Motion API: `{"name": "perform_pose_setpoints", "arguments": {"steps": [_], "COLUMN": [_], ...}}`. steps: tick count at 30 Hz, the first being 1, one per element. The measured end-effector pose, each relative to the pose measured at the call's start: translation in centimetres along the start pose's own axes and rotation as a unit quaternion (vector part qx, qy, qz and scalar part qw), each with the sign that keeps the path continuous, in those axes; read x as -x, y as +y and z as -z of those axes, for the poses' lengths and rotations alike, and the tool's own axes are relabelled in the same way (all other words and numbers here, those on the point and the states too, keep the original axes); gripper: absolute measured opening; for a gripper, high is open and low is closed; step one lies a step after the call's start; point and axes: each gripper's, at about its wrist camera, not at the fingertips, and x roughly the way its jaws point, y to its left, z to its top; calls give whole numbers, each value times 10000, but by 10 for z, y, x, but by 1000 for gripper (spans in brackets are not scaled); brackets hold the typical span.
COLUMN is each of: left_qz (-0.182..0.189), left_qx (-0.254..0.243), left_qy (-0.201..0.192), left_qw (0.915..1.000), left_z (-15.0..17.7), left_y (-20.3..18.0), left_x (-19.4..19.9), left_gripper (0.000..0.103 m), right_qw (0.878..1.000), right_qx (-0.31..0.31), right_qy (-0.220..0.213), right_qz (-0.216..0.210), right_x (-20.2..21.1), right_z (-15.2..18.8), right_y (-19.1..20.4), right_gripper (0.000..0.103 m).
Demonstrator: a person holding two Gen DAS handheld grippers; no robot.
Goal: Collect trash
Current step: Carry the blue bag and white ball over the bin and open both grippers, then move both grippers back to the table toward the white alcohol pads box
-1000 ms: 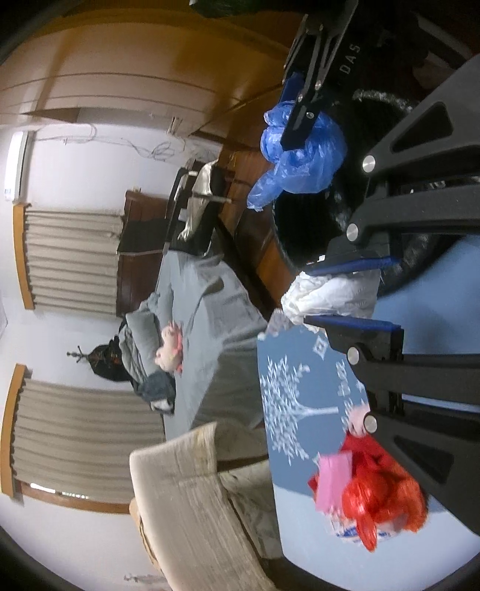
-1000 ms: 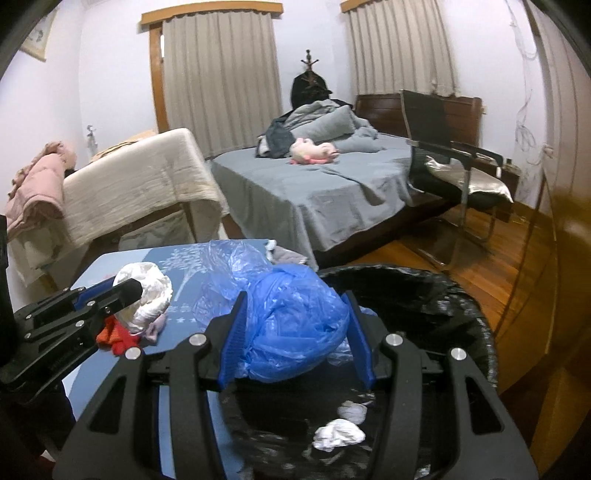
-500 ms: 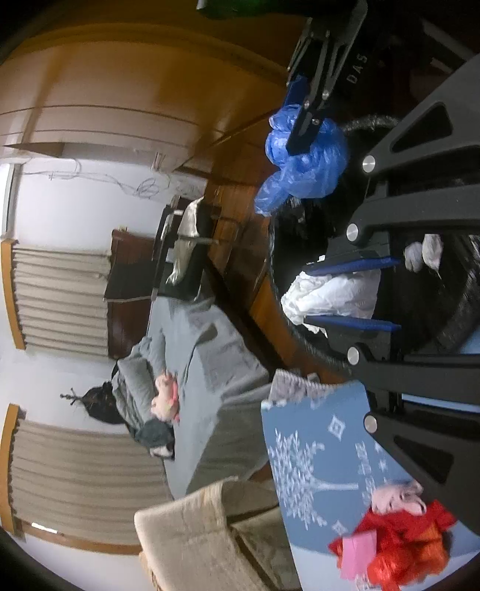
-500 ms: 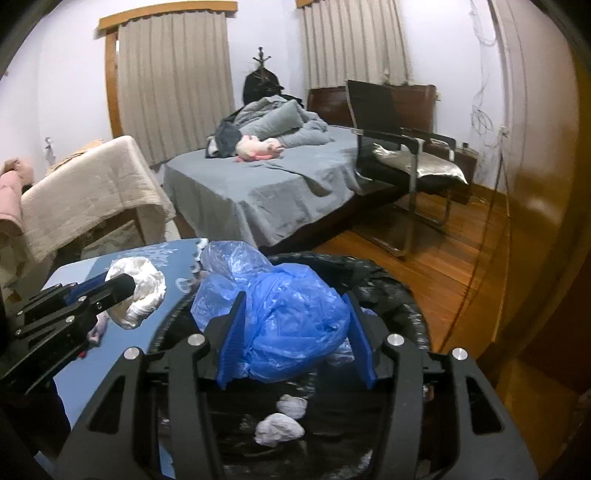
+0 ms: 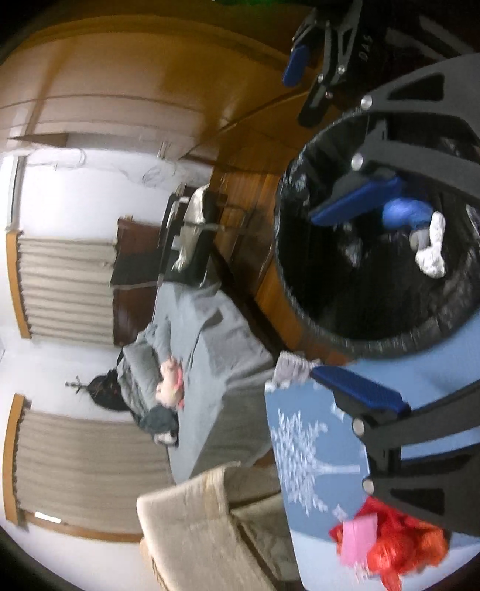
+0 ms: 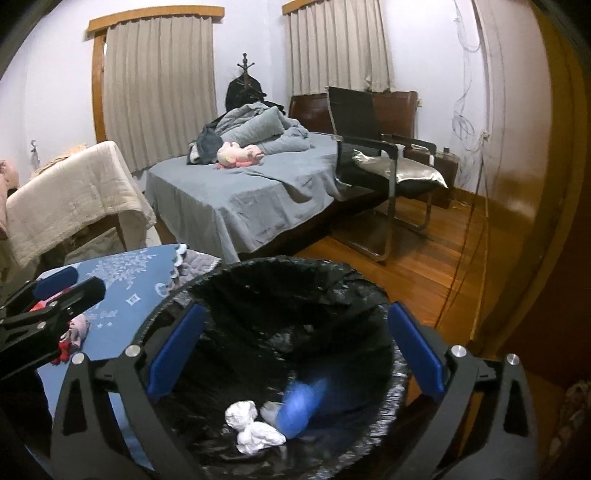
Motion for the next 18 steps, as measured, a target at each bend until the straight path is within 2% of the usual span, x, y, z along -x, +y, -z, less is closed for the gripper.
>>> {"name": "perform_pose_setpoints", "arguments": {"steps": [3,10,18], "left_qz": [-245,-911,-1781], "left_qx": [32,151,416], "left_qy": [-55,-143,-138], "left_qw": [9997,9956,9830], "left_z": [3,18,41], "left_y": [15,58,117], "left_x": [15,53,90], "left_gripper": [85,87,87], "right_qw": [9998,9970,9901], "right_qx": [34,269,574], "right_qy": [-22,26,133], "right_qz": [-187,-724,-1275], "right_x": [1,-5,-15], "right_z": [-4,-11,-11], "right_y": [16,69,138], "right_gripper": [97,97,97]}}
